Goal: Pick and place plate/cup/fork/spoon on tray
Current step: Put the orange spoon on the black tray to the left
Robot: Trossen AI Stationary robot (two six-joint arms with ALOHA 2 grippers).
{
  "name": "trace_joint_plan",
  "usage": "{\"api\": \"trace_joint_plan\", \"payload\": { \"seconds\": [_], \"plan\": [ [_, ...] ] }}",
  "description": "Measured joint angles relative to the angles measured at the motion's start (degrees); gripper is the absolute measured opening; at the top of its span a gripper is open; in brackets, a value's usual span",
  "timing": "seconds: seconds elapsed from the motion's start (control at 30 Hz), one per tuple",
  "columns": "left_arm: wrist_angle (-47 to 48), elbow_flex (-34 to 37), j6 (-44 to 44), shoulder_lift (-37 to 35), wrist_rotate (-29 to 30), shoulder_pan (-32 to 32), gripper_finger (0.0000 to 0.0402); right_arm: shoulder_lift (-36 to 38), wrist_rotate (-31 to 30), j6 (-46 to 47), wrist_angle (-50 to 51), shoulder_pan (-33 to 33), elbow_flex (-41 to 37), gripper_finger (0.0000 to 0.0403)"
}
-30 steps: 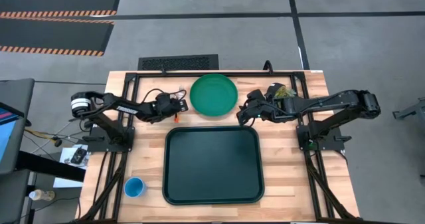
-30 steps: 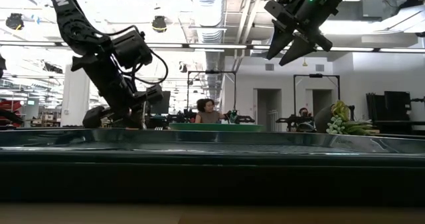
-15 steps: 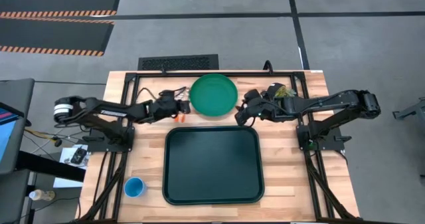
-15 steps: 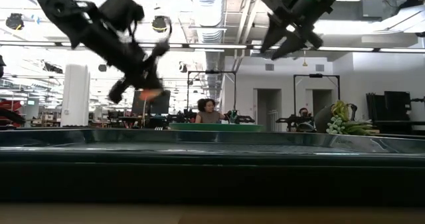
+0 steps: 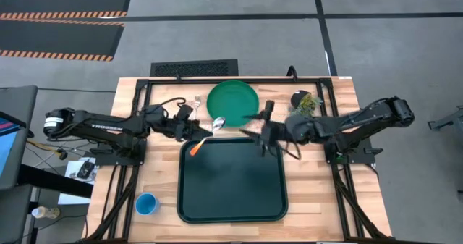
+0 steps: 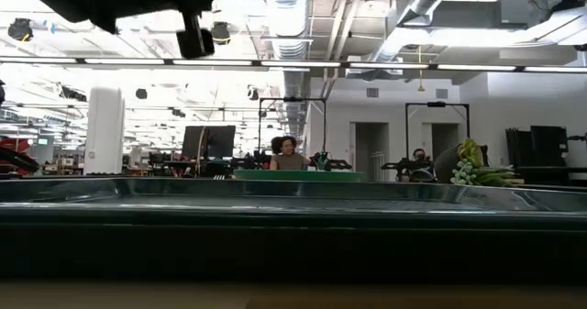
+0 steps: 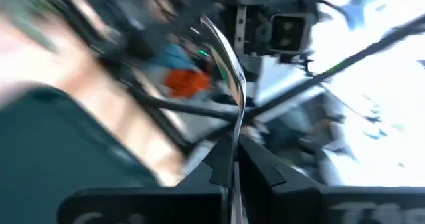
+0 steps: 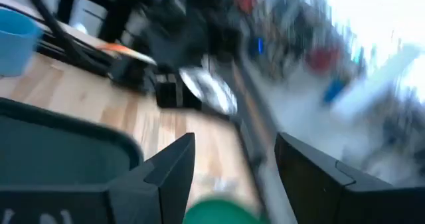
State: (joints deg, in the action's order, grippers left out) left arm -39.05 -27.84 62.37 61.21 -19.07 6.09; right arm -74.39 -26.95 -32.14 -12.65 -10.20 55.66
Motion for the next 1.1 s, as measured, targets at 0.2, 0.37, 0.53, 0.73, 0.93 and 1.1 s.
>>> {"api": "trace_joint_plan", "payload": {
  "seconds": [0.2,0.37,0.53,0.73,0.93,1.1],
  "plan": [
    [-5.7,0.0,8.6,0.0,0.4,-5.0,0.0,0.0,-0.1,-15.1,-6.3,-2.7,0.0,0.0233],
    [-5.9,0.0,13.1,0.0,5.7,-8.2,0.0,0.0,1.4,-23.9,-7.8,-3.8,0.0,0.0233],
    [-8.7,0.0,13.8,0.0,10.1,-9.5,0.0,0.0,5.9,-24.5,-9.3,-3.6,0.0,0.0233],
    [-8.8,-2.4,13.3,1.8,10.8,-9.6,0.0,0.0,8.3,-24.5,-10.6,-3.1,0.0,0.0233],
    [-8.4,-7.0,12.5,5.9,7.3,-9.7,0.0,0.0,9.1,-24.8,-12.1,-2.5,0.0,0.0233],
    [-8.3,-11.3,12.4,9.9,5.7,-9.7,0.0,0.0,10.1,-25.3,-12.4,-2.4,0.0,0.0233]
  ]
}}
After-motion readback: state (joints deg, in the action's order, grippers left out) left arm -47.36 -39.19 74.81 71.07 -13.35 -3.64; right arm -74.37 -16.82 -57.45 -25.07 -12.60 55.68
